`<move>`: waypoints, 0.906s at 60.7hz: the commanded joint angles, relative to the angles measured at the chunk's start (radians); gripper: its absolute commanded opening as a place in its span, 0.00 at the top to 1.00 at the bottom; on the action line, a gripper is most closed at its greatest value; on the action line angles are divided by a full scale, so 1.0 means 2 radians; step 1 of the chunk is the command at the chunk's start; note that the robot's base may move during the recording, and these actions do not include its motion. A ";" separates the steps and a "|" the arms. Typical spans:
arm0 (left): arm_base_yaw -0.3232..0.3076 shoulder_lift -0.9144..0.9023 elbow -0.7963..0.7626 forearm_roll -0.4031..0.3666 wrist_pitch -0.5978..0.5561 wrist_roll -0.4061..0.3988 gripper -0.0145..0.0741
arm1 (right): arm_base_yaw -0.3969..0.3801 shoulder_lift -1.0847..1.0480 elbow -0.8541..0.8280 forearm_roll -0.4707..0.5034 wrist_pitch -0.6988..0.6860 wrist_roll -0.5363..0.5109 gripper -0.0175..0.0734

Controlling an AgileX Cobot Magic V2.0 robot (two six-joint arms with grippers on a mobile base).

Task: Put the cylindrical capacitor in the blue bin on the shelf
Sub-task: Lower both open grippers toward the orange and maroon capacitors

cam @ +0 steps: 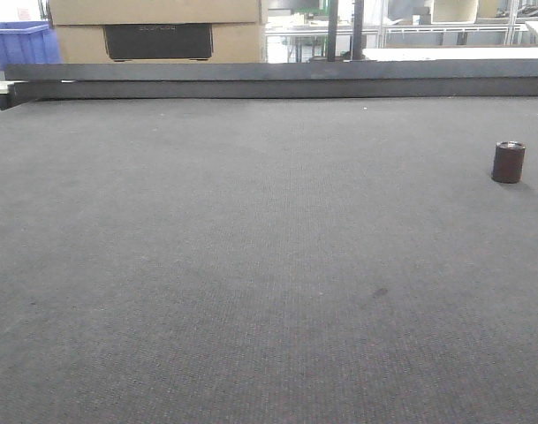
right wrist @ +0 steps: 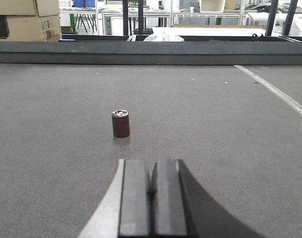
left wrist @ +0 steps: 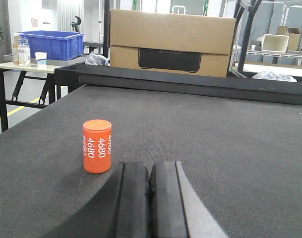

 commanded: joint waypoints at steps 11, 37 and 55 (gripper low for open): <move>-0.003 -0.002 -0.001 -0.003 -0.009 0.000 0.96 | -0.002 -0.001 0.001 -0.004 -0.008 0.000 0.99; -0.003 -0.002 -0.001 -0.003 -0.015 0.000 0.96 | -0.002 -0.001 0.001 -0.004 -0.008 0.000 0.99; -0.003 -0.002 -0.001 -0.029 -0.086 -0.001 0.96 | -0.002 -0.001 0.001 -0.006 -0.090 0.000 0.99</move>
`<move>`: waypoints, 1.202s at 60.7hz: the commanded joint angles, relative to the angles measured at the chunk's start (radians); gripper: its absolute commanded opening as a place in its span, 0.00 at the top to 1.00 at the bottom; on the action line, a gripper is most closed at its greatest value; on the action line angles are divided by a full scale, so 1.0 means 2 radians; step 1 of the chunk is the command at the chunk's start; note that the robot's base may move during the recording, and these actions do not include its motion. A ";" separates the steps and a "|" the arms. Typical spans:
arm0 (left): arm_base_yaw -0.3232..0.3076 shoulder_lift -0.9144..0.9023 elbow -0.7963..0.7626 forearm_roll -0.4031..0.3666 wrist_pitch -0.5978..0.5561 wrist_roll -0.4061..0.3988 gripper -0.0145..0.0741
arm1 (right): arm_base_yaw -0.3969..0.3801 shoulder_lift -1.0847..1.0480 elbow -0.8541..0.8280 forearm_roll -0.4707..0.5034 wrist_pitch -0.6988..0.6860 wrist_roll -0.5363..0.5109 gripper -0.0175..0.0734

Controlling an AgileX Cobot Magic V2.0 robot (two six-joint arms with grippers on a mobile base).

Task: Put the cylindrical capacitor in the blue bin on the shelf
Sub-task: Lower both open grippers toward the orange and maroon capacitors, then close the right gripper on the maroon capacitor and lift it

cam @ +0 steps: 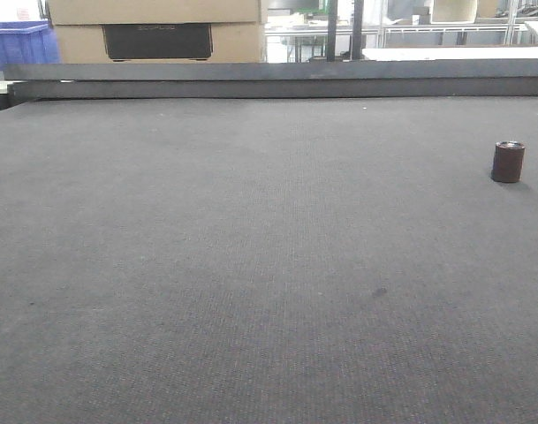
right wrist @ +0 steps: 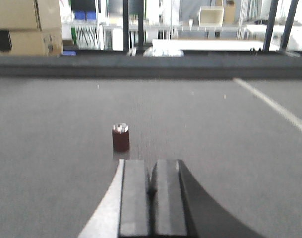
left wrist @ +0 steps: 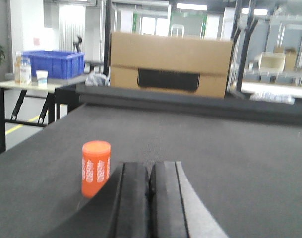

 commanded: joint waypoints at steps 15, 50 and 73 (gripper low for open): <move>-0.003 0.010 -0.119 0.023 0.046 0.000 0.96 | -0.002 -0.001 -0.095 -0.003 -0.053 0.000 0.99; -0.011 0.195 -0.362 0.058 0.261 0.000 0.25 | 0.003 0.254 -0.363 -0.007 0.077 -0.002 0.24; -0.027 0.195 -0.362 0.057 0.261 0.000 0.16 | 0.017 0.442 -0.282 -0.008 -0.064 -0.002 0.18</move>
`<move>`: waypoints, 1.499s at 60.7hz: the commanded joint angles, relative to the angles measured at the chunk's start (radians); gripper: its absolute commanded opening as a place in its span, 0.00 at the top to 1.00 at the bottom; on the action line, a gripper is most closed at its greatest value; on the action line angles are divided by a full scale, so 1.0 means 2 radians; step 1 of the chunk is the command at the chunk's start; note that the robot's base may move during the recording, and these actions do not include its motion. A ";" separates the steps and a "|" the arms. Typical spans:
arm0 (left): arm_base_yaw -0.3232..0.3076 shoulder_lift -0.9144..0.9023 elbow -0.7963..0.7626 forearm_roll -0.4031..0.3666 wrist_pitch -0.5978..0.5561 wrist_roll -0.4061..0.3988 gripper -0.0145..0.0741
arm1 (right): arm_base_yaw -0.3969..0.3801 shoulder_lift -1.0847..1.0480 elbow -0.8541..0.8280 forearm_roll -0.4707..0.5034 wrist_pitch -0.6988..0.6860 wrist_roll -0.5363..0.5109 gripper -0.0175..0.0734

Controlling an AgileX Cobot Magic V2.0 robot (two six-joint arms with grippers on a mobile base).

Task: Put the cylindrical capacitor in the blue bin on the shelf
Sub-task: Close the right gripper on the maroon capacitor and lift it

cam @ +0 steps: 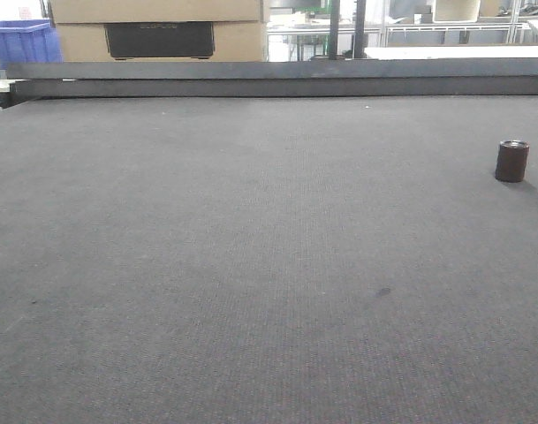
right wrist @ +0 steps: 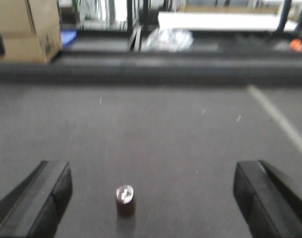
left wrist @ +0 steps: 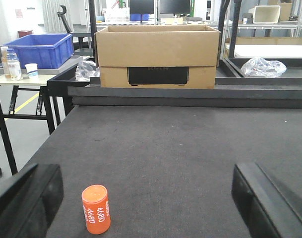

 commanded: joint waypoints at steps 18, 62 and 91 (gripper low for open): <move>-0.003 0.001 -0.004 -0.002 -0.002 0.000 0.16 | 0.033 0.237 0.098 -0.008 -0.327 -0.002 0.18; -0.003 0.001 -0.004 0.000 -0.002 0.000 0.16 | 0.033 0.594 -0.070 -0.008 -0.505 -0.002 0.18; -0.003 0.001 -0.004 0.000 -0.004 0.000 0.16 | 0.033 0.629 -0.109 -0.002 -0.484 -0.002 0.62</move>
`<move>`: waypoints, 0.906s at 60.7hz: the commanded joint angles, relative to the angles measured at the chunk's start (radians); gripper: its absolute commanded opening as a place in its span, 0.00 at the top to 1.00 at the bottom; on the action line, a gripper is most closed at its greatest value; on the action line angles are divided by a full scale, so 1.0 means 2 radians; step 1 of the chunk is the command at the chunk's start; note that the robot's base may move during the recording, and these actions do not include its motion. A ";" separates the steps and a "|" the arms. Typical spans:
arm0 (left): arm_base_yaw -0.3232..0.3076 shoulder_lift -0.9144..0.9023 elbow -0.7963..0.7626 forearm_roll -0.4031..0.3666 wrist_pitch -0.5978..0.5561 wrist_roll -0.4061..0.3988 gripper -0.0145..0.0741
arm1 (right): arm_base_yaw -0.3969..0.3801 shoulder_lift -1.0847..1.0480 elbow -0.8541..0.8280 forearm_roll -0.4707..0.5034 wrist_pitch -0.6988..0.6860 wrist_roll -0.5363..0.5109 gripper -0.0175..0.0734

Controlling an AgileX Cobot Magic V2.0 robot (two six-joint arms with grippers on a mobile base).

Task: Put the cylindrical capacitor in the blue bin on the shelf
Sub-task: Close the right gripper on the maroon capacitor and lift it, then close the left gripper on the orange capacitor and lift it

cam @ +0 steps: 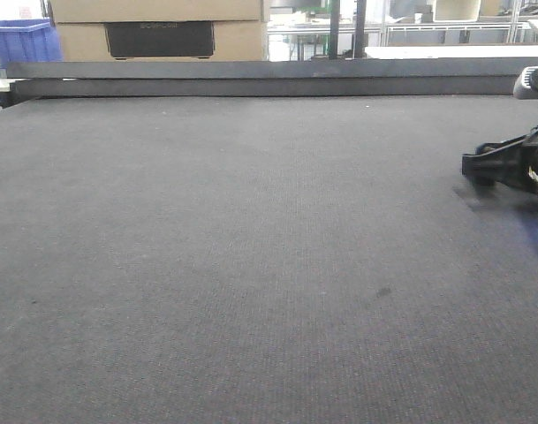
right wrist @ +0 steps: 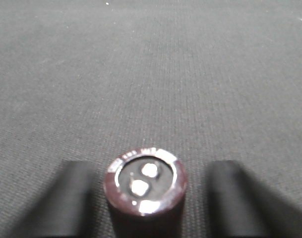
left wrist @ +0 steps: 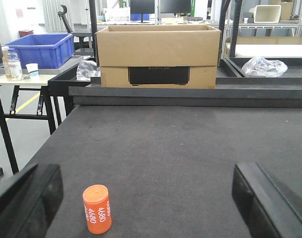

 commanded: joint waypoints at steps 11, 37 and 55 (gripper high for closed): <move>-0.003 0.001 -0.003 0.004 0.014 0.000 0.16 | 0.001 -0.024 -0.003 0.000 0.000 -0.001 0.90; -0.001 0.036 0.194 -0.024 -0.191 -0.005 0.16 | 0.002 -0.253 0.018 -0.002 0.094 -0.001 0.97; 0.049 0.258 0.215 -0.098 -0.436 -0.005 0.16 | 0.002 -0.356 0.018 -0.002 0.178 -0.001 0.97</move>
